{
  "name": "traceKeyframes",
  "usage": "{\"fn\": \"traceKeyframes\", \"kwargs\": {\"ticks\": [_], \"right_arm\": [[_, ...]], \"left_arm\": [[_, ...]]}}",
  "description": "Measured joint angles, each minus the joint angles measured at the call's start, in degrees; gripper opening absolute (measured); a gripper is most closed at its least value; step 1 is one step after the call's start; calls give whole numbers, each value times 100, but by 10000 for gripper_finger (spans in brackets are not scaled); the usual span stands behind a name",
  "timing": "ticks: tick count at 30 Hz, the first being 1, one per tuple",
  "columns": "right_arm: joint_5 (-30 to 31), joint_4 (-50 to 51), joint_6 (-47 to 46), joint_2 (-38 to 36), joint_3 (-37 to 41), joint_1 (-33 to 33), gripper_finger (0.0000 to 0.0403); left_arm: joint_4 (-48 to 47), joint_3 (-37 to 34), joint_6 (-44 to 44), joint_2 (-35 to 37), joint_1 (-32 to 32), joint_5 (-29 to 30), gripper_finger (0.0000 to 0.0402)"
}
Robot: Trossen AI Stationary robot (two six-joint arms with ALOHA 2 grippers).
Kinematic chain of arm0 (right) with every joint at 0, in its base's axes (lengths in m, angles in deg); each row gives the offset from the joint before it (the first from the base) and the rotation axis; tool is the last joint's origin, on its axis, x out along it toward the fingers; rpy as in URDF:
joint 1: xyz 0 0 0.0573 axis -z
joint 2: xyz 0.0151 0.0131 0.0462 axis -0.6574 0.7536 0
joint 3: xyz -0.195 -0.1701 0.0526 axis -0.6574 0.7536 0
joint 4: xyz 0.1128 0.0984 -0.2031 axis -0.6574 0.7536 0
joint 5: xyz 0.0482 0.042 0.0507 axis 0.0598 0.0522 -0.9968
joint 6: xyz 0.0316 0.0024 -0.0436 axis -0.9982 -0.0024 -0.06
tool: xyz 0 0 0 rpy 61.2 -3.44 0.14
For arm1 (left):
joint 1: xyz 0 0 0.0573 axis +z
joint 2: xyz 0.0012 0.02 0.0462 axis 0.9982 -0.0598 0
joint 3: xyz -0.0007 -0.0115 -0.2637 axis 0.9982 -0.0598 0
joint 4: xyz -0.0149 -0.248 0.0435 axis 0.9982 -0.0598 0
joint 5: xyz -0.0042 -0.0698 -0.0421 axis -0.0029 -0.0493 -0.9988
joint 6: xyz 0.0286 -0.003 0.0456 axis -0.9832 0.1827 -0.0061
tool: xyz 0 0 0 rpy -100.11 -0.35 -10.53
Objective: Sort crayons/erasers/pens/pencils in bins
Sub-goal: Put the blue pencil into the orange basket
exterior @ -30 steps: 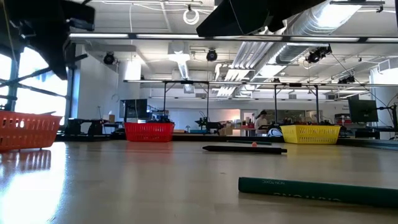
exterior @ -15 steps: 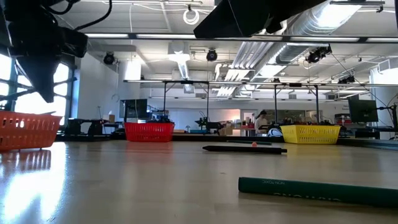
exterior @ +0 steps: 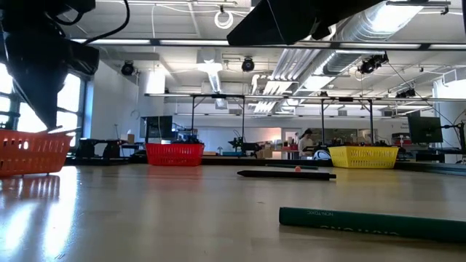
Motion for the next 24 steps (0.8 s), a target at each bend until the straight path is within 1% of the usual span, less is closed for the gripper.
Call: {"fn": "traceKeyframes", "kwargs": {"ticks": [5,9,13,15,20,22,24], "right_arm": [[-50,2,-2,-1,0,0,0],[-48,2,0,-2,0,0,0],[-48,2,5,-2,0,0,0],[-48,3,5,-1,0,0,0],[-92,48,-14,-2,2,0,0],[-94,61,-28,-2,2,0,0],[-94,78,-28,-2,2,2,0]], "left_arm": [[-60,353,-406,-2,0,63,105],[113,727,-1092,0,-66,-10,107],[879,678,-1588,-153,-299,-408,78],[968,602,-1704,-353,-375,-493,58],[903,468,-1792,-1089,-428,-450,10],[920,468,-1883,-1316,-428,-270,3],[909,468,-1979,-1485,-366,-69,4]]}}
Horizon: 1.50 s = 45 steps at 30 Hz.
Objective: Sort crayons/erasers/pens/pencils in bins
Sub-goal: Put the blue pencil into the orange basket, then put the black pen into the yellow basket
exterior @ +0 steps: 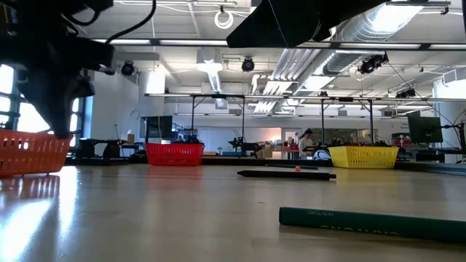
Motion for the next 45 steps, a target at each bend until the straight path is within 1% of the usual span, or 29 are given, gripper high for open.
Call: {"fn": "traceKeyframes", "kwargs": {"ticks": [4,9,13,18,21,24,26,28,30,33,35,37,40,43,45], "right_arm": [[0,13,0,0,0,0,0],[0,25,-2,0,0,0,0],[-1,59,-31,0,0,0,0],[-2,141,-111,0,0,0,0],[-2,161,-108,0,1,0,0],[-3,170,-58,0,0,-2,0],[-4,182,-22,0,2,-4,0],[-10,309,51,-3,0,-4,0],[-153,974,-115,-52,1,101,0],[-973,2416,-1296,-242,7,564,0],[-1054,3001,-1813,-282,7,894,0],[-1159,3344,-1901,-288,9,1148,0],[-1631,3591,-1894,-437,11,1414,0],[-2035,3651,-1639,-643,11,1614,0],[-2365,3677,-1469,-791,11,1705,0]], "left_arm": [[-305,2,20,-102,289,264,3],[-553,2,92,-60,626,629,1],[-592,2,-47,-56,861,837,0],[-613,2,-315,-50,1102,957,0],[-630,31,-477,100,1144,1155,0],[-551,142,-567,399,1113,1389,0],[-272,157,-723,660,1058,1427,0],[199,135,-947,921,993,1386,0],[924,0,-1351,1176,899,1238,0],[2794,-496,-2022,1522,762,719,0],[4170,-932,-2437,1637,759,96,0],[5413,-1380,-2771,1640,832,-484,0],[6902,-1874,-3073,1522,990,-1043,0],[7804,-2201,-3245,1378,1154,-1339,0],[8150,-2295,-3411,1300,1258,-1426,0]]}}
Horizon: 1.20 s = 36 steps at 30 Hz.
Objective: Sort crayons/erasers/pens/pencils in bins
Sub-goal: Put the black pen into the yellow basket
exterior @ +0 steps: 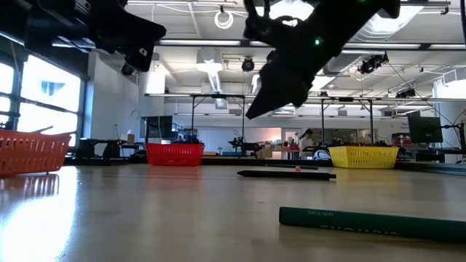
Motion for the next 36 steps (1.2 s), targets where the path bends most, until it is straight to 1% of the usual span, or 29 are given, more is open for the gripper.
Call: {"fn": "traceKeyframes", "kwargs": {"ticks": [2,3,5,7,9,10,12,13,15,18,20,23,26,29,33,36], "right_arm": [[-397,-205,220,-126,60,80,0],[-666,-538,388,-194,209,131,0],[-1313,-1594,704,-298,736,301,0],[-2068,-2783,807,-362,1389,505,0],[-2606,-3810,708,-438,2021,687,0],[-2842,-4147,555,-499,2267,764,0],[-3212,-4378,207,-668,2598,875,0],[-3247,-4305,31,-752,2664,906,0],[-3207,-3694,-231,-942,2646,936,0],[-2927,-2229,-427,-1048,2165,931,9],[-2756,-1236,-515,-959,1717,910,25],[-2648,-296,-637,-657,1198,879,61],[-2555,196,-634,-354,822,897,94],[-2616,514,-634,-69,626,975,114],[-2617,550,-639,112,546,1071,115],[-2647,653,-650,162,535,1139,98]], "left_arm": [[148,-68,-76,-89,100,-3,0],[229,-87,-101,-132,143,-5,0],[391,-105,-220,-226,219,-7,0],[436,-122,-241,-314,290,-8,0],[545,-122,-239,-431,346,-8,0],[548,-122,-237,-476,365,-8,0],[529,-122,-238,-558,414,-8,0],[547,-122,-256,-601,440,-5,0],[559,-122,-362,-676,500,32,0],[624,-122,-426,-716,620,84,0],[694,-120,-419,-746,690,89,0],[752,-120,-361,-742,749,106,0],[693,-118,-333,-744,748,102,0],[687,-118,-329,-744,735,102,0],[650,-118,-331,-744,734,102,0],[650,-119,-331,-744,734,102,0]]}}
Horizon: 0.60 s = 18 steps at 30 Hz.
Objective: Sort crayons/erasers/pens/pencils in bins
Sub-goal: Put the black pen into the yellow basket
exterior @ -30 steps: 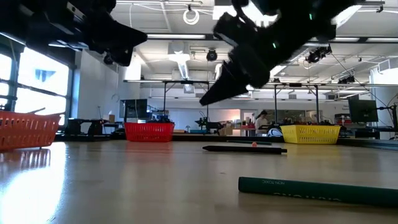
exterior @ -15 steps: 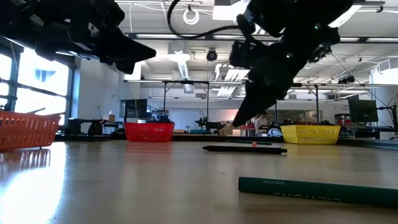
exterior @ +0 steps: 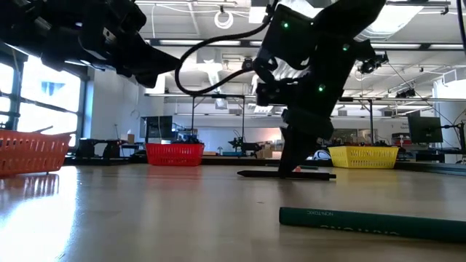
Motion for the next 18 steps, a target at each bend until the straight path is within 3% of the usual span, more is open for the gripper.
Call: {"fn": "traceKeyframes", "kwargs": {"ticks": [9,18], "right_arm": [[-291,246,189,-21,-11,160,10],[662,1355,181,-809,24,196,15]], "left_arm": [[-1,1,6,0,0,0,0],[-1,1,2,0,0,0,0]]}}
